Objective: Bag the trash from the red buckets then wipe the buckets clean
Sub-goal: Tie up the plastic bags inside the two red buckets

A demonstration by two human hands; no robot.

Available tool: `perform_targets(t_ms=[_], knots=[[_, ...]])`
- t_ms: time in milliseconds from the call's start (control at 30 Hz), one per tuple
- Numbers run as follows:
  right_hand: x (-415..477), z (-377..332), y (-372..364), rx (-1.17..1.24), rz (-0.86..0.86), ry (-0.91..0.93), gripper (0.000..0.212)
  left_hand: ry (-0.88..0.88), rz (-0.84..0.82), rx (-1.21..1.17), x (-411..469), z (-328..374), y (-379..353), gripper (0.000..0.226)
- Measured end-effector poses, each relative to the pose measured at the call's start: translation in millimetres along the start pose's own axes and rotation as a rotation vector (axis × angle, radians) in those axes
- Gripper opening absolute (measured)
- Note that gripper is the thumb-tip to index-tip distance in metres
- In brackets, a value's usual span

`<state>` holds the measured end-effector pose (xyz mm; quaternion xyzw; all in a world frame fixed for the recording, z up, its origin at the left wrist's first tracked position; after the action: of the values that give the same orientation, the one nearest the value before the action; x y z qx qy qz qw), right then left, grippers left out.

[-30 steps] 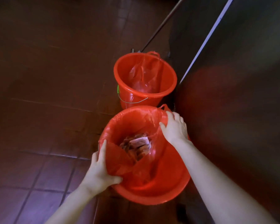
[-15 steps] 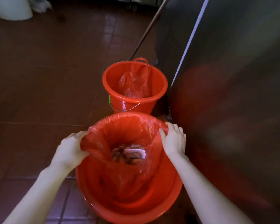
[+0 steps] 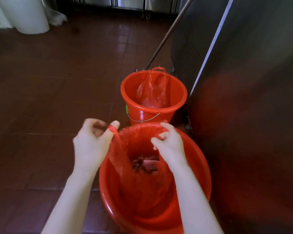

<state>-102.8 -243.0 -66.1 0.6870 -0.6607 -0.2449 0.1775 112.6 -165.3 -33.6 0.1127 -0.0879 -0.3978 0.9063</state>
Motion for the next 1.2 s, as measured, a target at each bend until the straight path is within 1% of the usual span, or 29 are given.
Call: perform_targets(t_ms=[33, 67, 100, 133, 167, 200, 233, 267, 333, 367, 400, 433, 500, 533, 600, 633, 700, 767, 800, 833, 900, 1000, 1067, 1133, 1200], knots=[[-2, 1, 0, -0.091, -0.027, -0.047, 0.048, 0.107, -0.083, -0.14, -7, 0, -10, 0.036], [-5, 3, 1, -0.189, -0.069, -0.101, 0.044, 0.152, -0.14, -0.221, -14, 3, -19, 0.032], [-10, 6, 3, -0.296, -0.104, -0.148, 0.034, 0.126, -0.177, -0.227, -20, 8, -26, 0.026], [-17, 9, 7, -0.409, -0.126, -0.169, 0.019, 0.065, -0.208, -0.207, -26, 15, -32, 0.021], [-25, 11, 13, -0.503, -0.137, -0.164, 0.007, -0.01, -0.238, -0.184, -32, 23, -37, 0.02], [-31, 13, 18, -0.579, -0.126, -0.127, 0.015, -0.085, -0.264, -0.155, -37, 30, -40, 0.023], [-34, 16, 23, -0.606, -0.094, -0.064, 0.018, -0.148, -0.277, -0.12, -41, 36, -43, 0.027], [-38, 16, 28, -0.56, -0.041, 0.015, 0.014, -0.199, -0.281, -0.092, -45, 39, -45, 0.03], [-46, 10, 40, -0.308, 0.077, 0.163, 0.006, -0.246, -0.304, -0.092, -52, 42, -47, 0.027], [-48, 7, 45, -0.181, 0.124, 0.22, 0.006, -0.237, -0.334, -0.128, -54, 43, -49, 0.024], [-50, 5, 48, -0.077, 0.133, 0.246, 0.008, -0.218, -0.373, -0.197, -56, 43, -51, 0.021], [-51, 2, 48, 0.014, 0.104, 0.256, 0.013, -0.193, -0.422, -0.283, -58, 44, -52, 0.018], [-53, -4, 45, 0.207, -0.011, 0.248, 0.019, -0.16, -0.494, -0.409, -60, 45, -55, 0.016], [-54, -7, 43, 0.297, -0.062, 0.241, 0.018, -0.138, -0.51, -0.429, -60, 44, -56, 0.015], [-57, -13, 42, 0.396, -0.097, 0.254, 0.018, -0.048, -0.54, -0.432, -60, 38, -59, 0.012], [-58, -15, 43, 0.411, -0.092, 0.265, 0.019, 0.014, -0.555, -0.426, -60, 34, -62, 0.017], [-59, -14, 44, 0.36, -0.046, 0.279, 0.019, 0.165, -0.57, -0.442, -61, 28, -67, 0.027], [-59, -11, 43, 0.25, -0.003, 0.282, 0.017, 0.285, -0.589, -0.473, -63, 26, -70, 0.026], [-59, -9, 40, 0.201, 0.002, 0.272, 0.017, 0.299, -0.608, -0.46, -65, 26, -71, 0.024], [-60, -8, 36, 0.173, 0.0, 0.255, 0.018, 0.27, -0.626, -0.429, -66, 25, -71, 0.021], [-61, -3, 31, 0.141, -0.006, 0.211, 0.018, 0.155, -0.619, -0.378, -66, 27, -68, 0.012], [-60, -1, 26, 0.063, 0.0, 0.194, 0.019, 0.057, -0.561, -0.353, -63, 28, -64, 0.017], [-60, -3, 23, 0.036, 0.002, 0.217, 0.021, 0.058, -0.565, -0.351, -62, 28, -65, 0.019], [-62, -4, 21, 0.034, -0.003, 0.24, 0.015, 0.077, -0.597, -0.347, -63, 28, -67, 0.02], [-64, -4, 20, 0.068, -0.014, 0.241, 0.014, 0.082, -0.631, -0.339, -65, 28, -69, 0.02]])
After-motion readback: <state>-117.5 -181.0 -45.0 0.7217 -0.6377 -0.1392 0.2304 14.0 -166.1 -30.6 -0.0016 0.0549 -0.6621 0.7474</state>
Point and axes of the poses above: each hand's wrist, its own x-axis towards the middle knuckle, its own y-axis out of the back of the hand, z = x × y, the point moved 5 cm from there along x, towards the middle knuckle, and after that the axes turned 9 degrees about -x, right-handed, at the moved point
